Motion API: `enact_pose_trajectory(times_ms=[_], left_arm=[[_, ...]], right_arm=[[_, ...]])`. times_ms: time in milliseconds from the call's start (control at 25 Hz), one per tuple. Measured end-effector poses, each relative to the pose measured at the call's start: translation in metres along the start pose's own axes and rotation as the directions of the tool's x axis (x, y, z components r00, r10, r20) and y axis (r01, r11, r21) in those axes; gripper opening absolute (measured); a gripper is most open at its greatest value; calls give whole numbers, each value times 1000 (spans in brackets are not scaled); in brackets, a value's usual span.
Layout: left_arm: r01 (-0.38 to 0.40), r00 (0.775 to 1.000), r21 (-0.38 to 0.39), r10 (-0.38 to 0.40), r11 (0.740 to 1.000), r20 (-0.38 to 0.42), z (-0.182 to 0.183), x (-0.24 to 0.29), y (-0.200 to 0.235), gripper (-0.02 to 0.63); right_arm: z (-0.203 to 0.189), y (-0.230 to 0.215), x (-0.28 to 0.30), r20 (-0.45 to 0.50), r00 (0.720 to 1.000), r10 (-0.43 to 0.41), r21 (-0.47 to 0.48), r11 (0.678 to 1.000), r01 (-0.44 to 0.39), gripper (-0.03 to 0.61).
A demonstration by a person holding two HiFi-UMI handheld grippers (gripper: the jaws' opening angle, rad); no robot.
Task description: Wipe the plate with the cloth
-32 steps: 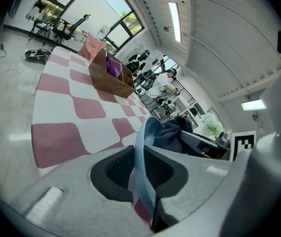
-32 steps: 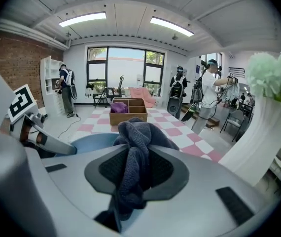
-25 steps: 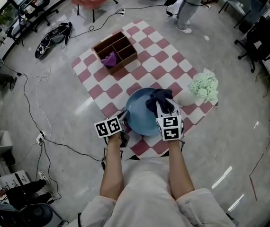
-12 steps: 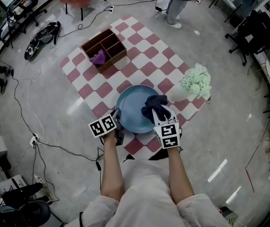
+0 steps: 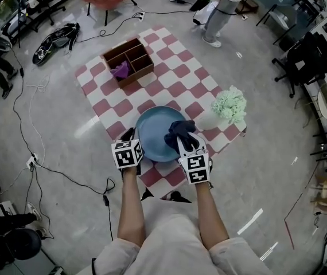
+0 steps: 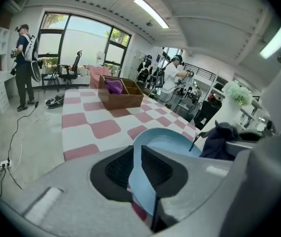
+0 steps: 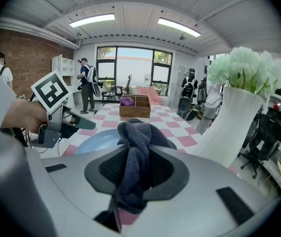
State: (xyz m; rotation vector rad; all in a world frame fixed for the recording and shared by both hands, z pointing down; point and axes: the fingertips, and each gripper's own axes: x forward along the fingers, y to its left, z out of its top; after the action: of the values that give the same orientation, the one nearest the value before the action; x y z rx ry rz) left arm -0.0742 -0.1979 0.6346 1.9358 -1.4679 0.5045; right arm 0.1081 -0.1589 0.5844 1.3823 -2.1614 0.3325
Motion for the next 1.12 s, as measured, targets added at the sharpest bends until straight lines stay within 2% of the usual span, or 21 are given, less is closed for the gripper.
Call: enact_pose_trajectory(times_ms=[240,440,760,1120], left_arm=[[18,998,52,-21,999,57,-3,-34,-43,48],[-28,995,108,17,994,101,-9,-71,-61,48],[-45,982,139,19,989,185,-36,-132,-96,34],[-35,981,182,0,983,192,-75,-170,-131,9]], right_arm=[[6,-6,-24,54,998,25,34,999,-27,101],[2,4,-48,91,994,62,48,997,-66,101],[-17,13,-99,120,990,79,69,994,-88,101],[-57,30,-139,96,986,136,78,986,-144,101]])
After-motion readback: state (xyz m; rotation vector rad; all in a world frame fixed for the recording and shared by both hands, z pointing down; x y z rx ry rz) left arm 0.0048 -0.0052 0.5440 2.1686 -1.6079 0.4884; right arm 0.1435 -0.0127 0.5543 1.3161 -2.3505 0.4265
